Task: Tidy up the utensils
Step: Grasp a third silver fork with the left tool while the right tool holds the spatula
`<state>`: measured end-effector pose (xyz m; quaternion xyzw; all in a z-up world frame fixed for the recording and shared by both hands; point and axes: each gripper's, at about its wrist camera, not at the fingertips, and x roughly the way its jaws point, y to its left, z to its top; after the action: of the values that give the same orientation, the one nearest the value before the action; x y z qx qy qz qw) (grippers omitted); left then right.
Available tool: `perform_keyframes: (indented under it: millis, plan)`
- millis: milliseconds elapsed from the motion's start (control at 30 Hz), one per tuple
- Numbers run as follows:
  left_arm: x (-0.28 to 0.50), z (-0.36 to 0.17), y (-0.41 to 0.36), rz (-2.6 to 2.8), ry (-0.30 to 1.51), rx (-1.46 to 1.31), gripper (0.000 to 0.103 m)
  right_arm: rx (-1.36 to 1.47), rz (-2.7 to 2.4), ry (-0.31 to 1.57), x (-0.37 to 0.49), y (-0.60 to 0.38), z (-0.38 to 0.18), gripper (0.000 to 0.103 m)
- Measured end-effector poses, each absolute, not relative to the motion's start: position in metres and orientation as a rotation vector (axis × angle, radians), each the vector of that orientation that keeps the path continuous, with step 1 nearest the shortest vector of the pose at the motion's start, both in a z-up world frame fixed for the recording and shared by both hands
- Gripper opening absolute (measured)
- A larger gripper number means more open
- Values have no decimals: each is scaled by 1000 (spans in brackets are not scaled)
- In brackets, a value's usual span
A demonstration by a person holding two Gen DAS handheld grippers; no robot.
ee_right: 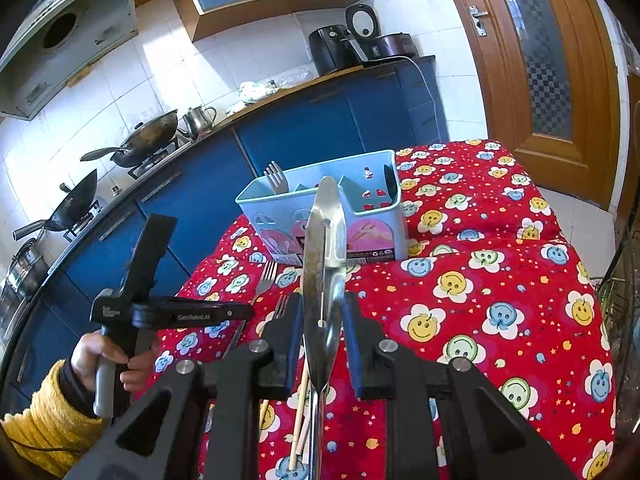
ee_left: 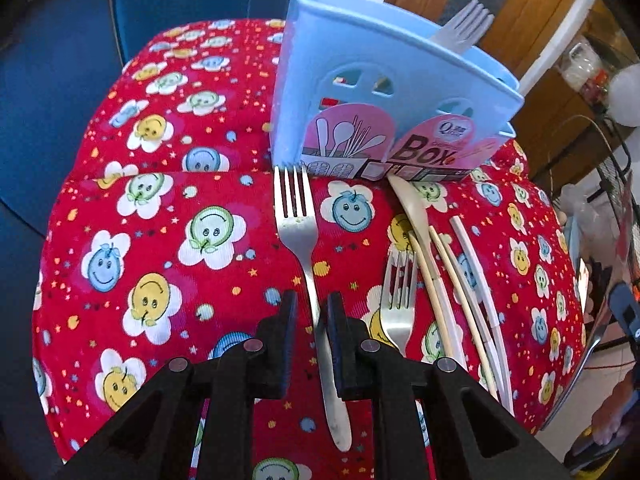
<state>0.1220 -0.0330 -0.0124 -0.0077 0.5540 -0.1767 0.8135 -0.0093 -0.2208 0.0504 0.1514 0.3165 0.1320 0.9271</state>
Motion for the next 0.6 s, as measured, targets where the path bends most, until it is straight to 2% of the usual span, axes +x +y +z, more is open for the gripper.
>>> perform_keyframes:
  millis: [233, 333, 600]
  plan:
    - [134, -12, -42, -379, 1230, 10, 15, 321, 273, 652, -9, -224, 47, 22]
    - [134, -13, -40, -361, 1222, 16, 7, 326, 273, 652, -8, -224, 46, 22]
    - [114, -15, -20, -391, 1148, -103, 4, 322, 270, 642, -13, -224, 47, 22]
